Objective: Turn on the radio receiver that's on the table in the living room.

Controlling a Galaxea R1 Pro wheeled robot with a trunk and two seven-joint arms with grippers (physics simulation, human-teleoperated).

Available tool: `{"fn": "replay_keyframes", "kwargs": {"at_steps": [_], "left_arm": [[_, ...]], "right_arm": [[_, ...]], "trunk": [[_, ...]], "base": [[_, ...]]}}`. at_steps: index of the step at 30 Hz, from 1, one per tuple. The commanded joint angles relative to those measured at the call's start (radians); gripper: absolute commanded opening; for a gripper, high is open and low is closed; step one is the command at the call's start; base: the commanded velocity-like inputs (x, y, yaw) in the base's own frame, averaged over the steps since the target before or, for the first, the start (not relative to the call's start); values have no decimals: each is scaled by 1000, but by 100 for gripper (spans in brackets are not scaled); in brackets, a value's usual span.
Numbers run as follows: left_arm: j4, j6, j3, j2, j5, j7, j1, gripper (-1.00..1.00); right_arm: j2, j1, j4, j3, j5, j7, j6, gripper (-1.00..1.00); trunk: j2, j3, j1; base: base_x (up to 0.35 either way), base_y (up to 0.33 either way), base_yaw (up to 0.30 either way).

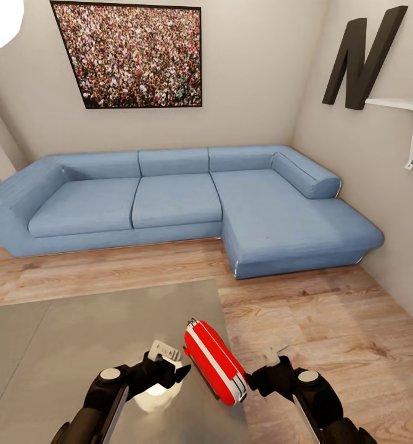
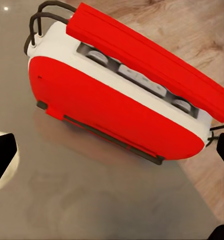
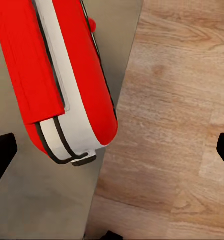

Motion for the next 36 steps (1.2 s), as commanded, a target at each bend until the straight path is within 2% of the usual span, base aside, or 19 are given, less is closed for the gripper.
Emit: {"fn": "replay_keyframes", "kwargs": {"at_steps": [1,2,3,4,9,11,13,14,15,19,22,28,34,36], "left_arm": [[0,0,0,0,0,-6,0,100],[0,0,0,0,0,-11,0,100],[0,0,0,0,0,-88,0,100],[0,0,0,0,0,-88,0,100],[0,-1,0,1,0,-88,0,100],[0,-2,0,1,0,-88,0,100],[0,-2,0,1,0,-88,0,100],[0,-2,0,2,0,-88,0,100],[0,-2,0,2,0,-88,0,100],[1,-3,1,3,1,-89,0,100],[2,-2,1,6,1,-88,0,100],[2,-2,4,8,2,-88,0,100],[3,-2,5,8,2,-88,0,100],[3,-2,5,8,2,-88,0,100]], "right_arm": [[0,-6,6,0,0,6,6,100],[1,-11,11,0,1,11,11,100],[11,-212,50,1,4,101,225,100],[20,-225,69,1,5,108,225,100],[48,-260,122,20,13,116,225,100],[57,-278,134,56,32,118,225,100],[66,-285,139,74,49,118,225,100],[83,-288,142,84,70,118,225,100],[132,-313,207,92,132,119,225,100],[163,-366,314,95,155,120,225,100],[185,-383,362,96,162,120,225,100],[197,-393,422,107,166,118,225,100],[201,-460,590,109,164,120,147,100],[201,-466,606,109,164,120,135,100]], "trunk": [[0,0,0],[0,0,0],[0,0,0],[0,0,0],[0,0,0],[0,0,0],[0,0,0],[0,0,0],[0,0,0],[0,0,0],[0,0,0],[0,0,0],[0,0,0],[0,0,0]], "base": [[0,0,0],[0,0,0],[0,0,0],[0,0,0],[0,0,0],[0,0,0],[0,0,0],[0,0,0],[0,0,0],[0,0,0],[0,0,0],[0,0,0],[0,0,0],[0,0,0]]}}
